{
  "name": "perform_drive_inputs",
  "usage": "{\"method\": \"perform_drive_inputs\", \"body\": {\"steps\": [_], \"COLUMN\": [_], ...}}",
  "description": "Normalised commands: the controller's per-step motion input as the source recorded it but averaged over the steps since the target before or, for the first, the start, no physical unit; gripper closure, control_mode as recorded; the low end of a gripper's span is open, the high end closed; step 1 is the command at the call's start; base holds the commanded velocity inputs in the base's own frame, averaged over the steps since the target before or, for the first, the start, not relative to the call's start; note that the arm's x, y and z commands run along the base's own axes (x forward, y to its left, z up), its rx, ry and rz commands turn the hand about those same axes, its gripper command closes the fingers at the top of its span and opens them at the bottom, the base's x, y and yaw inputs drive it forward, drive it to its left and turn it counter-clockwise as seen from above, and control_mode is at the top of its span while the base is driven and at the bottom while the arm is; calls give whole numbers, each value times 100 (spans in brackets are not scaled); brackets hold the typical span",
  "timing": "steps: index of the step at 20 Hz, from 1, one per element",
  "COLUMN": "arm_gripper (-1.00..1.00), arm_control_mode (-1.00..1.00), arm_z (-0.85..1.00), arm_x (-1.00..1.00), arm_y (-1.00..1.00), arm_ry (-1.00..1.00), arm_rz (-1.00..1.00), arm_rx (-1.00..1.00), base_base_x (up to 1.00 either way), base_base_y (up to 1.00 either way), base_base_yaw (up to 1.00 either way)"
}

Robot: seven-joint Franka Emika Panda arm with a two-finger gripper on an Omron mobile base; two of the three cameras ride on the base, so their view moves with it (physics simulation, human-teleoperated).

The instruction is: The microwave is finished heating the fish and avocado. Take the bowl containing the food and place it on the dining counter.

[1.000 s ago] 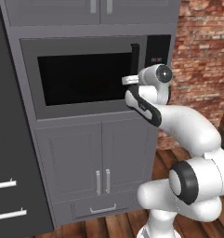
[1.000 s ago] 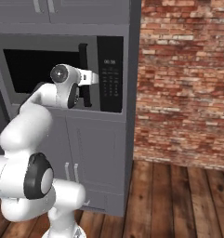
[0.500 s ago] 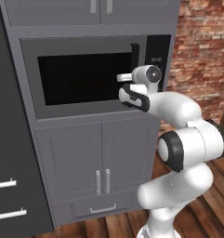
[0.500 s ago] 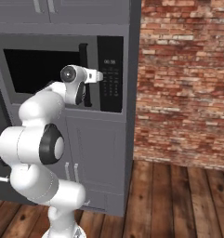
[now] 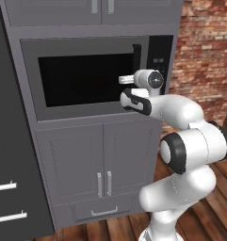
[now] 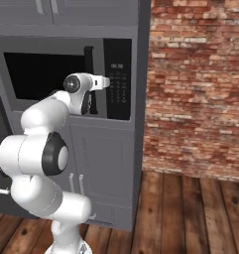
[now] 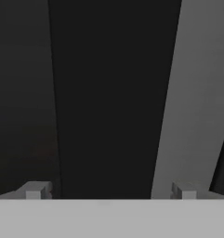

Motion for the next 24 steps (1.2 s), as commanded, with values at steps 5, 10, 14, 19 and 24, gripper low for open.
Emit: {"method": "perform_drive_inputs", "body": {"steps": [5,10,14,19,24], "arm_gripper": [100,100,100,100,100], "arm_control_mode": [-100,-100,-100,-100,-100], "arm_z": [0,4,26,53,73], "arm_x": [-2,-16,-50,-68,-78], "arm_y": [0,0,16,39,65], "arm_ry": [0,0,0,0,0], "arm_rz": [0,0,0,0,0], "arm_rx": [0,0,0,0,0], "base_base_x": [0,0,0,0,0], "base_base_y": [0,0,0,0,0], "base_base_yaw": [0,0,0,0,0]}}
